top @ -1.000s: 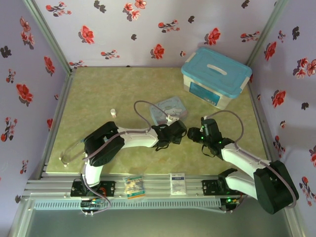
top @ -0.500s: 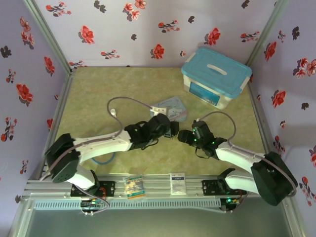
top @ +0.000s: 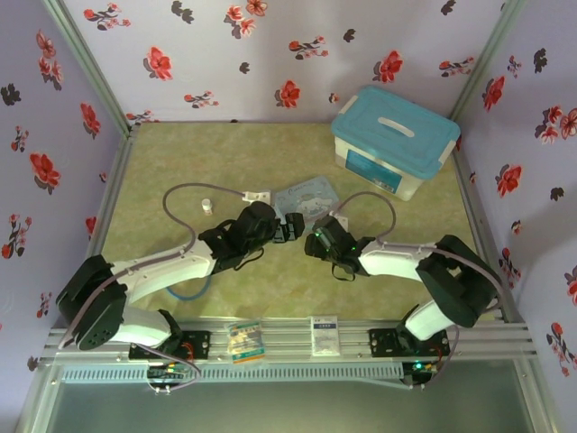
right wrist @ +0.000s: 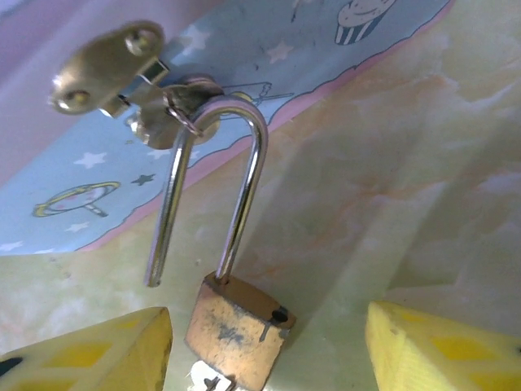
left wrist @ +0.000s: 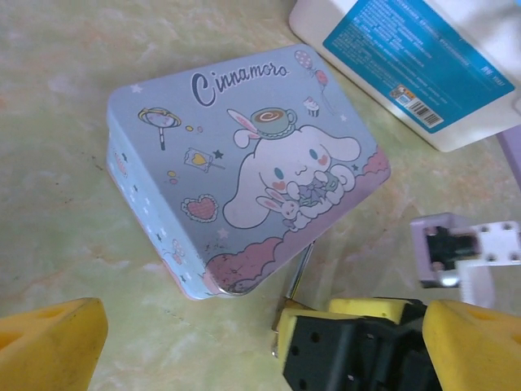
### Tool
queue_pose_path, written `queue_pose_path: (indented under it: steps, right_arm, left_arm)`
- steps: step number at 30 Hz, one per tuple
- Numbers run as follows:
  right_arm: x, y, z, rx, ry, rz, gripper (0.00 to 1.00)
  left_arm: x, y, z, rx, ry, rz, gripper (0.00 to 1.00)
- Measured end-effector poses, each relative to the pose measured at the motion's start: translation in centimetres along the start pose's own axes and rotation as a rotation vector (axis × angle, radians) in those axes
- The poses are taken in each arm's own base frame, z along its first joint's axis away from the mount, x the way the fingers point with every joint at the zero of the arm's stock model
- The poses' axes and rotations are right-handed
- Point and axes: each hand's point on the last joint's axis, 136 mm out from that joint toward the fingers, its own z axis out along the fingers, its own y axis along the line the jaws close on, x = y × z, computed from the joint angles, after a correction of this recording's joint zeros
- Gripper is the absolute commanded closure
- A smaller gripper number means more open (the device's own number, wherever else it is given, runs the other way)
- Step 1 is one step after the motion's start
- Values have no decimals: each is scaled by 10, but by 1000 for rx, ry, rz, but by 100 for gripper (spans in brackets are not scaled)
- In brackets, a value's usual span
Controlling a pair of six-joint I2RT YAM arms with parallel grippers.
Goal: Unlock a padlock with a key
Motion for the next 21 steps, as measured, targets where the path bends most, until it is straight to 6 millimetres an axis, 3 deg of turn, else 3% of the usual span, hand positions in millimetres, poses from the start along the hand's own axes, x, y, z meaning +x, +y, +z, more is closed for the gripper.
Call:
queue_pose_path:
  steps: [10, 21]
  right_arm:
    - [-1, -6, 2, 68, -41, -34, 44]
    - [1, -13, -4, 93, -38, -49, 40]
  left_arm:
    - [6, 5, 1, 0, 0, -2, 0]
    - [3, 2, 1, 12, -12, -14, 0]
